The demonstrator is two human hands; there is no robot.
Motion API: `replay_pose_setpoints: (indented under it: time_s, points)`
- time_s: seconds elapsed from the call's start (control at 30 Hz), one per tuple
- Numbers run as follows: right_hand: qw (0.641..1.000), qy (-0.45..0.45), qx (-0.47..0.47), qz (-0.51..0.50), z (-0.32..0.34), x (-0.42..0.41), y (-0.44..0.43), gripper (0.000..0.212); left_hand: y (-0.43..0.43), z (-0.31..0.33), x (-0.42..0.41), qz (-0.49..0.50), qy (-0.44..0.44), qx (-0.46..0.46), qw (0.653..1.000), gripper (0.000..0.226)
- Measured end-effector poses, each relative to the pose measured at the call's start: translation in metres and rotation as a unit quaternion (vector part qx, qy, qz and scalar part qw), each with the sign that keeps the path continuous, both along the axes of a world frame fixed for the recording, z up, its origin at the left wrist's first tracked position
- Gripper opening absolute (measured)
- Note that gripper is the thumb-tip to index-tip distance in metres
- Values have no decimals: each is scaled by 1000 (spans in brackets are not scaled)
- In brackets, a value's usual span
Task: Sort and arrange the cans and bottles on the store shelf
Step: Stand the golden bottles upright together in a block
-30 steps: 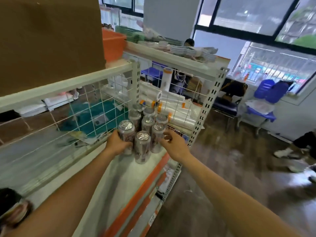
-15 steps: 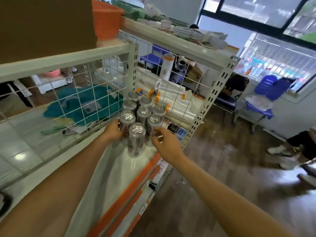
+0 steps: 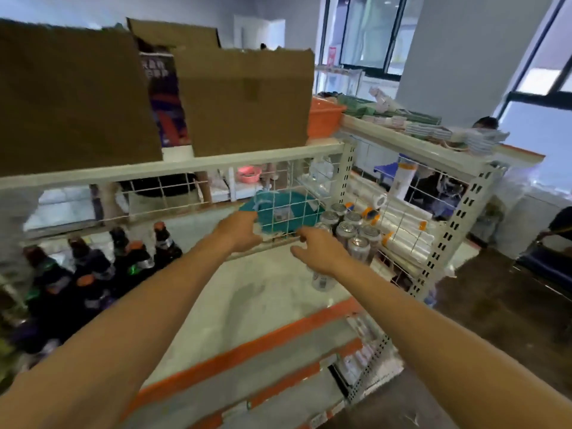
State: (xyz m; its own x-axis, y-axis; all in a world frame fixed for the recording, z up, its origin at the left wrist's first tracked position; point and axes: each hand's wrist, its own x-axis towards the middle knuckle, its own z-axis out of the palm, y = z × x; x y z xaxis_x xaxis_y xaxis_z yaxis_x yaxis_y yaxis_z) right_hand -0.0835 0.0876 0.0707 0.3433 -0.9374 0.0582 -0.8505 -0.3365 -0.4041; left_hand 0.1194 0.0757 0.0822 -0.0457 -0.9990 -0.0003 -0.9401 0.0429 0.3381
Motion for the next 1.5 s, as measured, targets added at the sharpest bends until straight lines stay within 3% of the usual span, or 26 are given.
replay_pose_setpoints:
  time_s: [0.13,0.23,0.43,0.57,0.7,0.93,1.1,1.27,1.5]
  points:
    - [996,6,-23,88,32,42,45,48,90,44,34,49,-60,-19,997,57]
    - [987,16,-48,153,56,77,81,50,155,75,67,87,-93,-22,992,49]
    - [957,-4,-102,273,99,166,160,43,287,123,142,211,-111,-28,971,50]
    - [937,10,-79,340,110,235,221,41,380,135,205,302,-106,-30,947,53]
    - [920,-4,-66,386,106,294,270,43,453,131,253,354,-89,-33,930,53]
    - [899,-43,-63,431,86,417,376,29,582,105,358,430,-105,2,897,61]
    - [880,8,-44,472,66,502,448,46,653,84,430,449,-106,27,887,49]
    - [883,29,-11,469,38,561,483,37,691,52,485,458,-90,46,883,54]
    - [887,79,18,454,8,633,486,41,704,7,550,455,-54,59,887,61]
